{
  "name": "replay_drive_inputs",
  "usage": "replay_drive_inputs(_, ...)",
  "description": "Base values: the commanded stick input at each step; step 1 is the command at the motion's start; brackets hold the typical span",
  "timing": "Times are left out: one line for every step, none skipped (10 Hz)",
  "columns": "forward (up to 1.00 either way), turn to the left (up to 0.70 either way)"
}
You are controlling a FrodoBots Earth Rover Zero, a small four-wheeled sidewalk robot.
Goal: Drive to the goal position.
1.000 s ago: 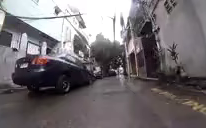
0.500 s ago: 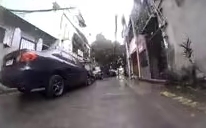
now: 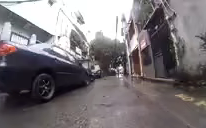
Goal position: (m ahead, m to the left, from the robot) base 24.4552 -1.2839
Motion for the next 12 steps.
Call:
replay_drive_inputs(0.99, 0.00)
replay_drive_inputs(0.99, 0.00)
replay_drive_inputs(0.99, 0.00)
replay_drive_inputs(0.99, 0.00)
replay_drive_inputs(0.99, 0.00)
replay_drive_inputs(0.99, 0.00)
replay_drive_inputs(0.99, 0.00)
replay_drive_inputs(0.99, 0.00)
replay_drive_inputs(0.99, 0.00)
replay_drive_inputs(0.99, 0.00)
replay_drive_inputs(0.99, 0.00)
replay_drive_inputs(0.99, 0.00)
